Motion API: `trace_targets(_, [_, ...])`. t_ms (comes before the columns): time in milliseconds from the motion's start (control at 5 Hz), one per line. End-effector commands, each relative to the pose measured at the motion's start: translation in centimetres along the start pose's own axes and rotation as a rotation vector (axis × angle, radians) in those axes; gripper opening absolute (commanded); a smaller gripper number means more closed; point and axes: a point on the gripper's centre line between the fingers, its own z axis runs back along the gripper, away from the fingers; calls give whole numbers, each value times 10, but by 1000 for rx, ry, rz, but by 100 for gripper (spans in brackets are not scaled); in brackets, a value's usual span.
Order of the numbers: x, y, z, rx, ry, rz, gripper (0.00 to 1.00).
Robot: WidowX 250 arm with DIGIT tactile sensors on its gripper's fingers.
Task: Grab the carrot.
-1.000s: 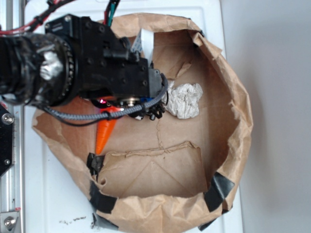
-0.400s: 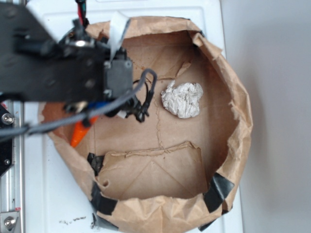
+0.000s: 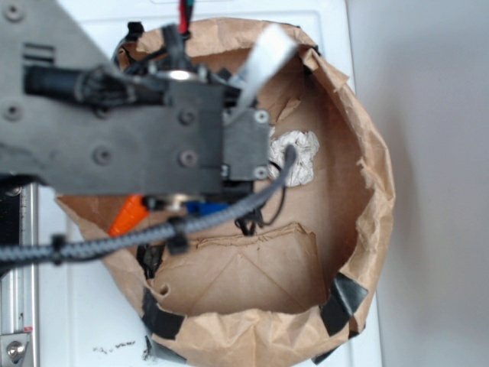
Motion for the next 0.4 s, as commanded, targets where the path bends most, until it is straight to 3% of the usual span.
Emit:
trace_targets(0, [-10, -8, 40, -81, 34, -185, 0])
trace_targets(200, [-9, -11, 45, -138, 43, -119, 0])
